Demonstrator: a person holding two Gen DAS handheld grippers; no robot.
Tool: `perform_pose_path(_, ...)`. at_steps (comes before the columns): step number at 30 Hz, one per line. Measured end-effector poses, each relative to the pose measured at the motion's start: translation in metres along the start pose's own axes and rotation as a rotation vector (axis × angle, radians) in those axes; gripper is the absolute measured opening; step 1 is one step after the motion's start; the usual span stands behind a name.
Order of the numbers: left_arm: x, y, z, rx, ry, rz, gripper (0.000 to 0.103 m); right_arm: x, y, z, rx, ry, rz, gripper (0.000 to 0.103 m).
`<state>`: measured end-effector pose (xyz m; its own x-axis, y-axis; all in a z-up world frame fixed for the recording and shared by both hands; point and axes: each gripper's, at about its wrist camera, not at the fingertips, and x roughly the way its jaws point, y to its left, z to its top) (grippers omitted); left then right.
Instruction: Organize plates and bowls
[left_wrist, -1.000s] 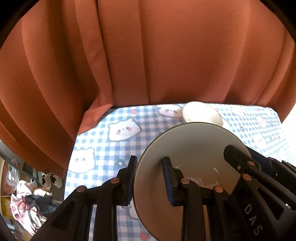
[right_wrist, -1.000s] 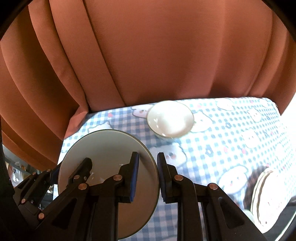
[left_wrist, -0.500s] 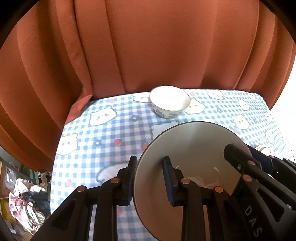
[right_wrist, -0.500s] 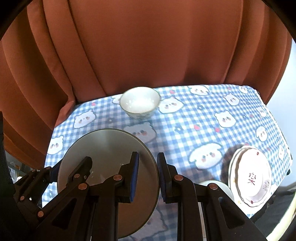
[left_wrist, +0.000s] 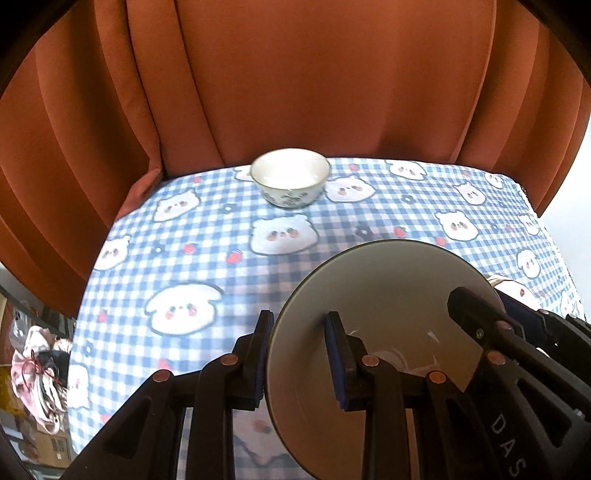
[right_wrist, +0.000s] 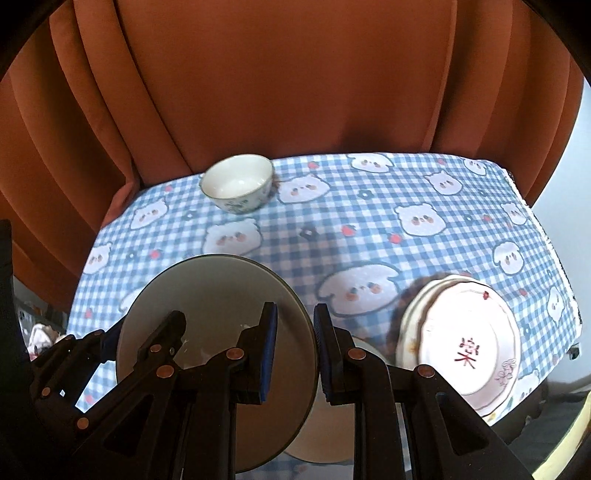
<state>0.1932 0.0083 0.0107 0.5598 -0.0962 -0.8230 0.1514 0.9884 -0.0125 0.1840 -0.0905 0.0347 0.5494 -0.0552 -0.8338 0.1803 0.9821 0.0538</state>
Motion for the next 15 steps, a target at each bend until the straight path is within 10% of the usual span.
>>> perform_pose_path(15,0.012,-0.047,-0.027,-0.047,0.057,0.033,0.028,0.007,-0.053,-0.022,-0.052,0.049,0.042,0.024)
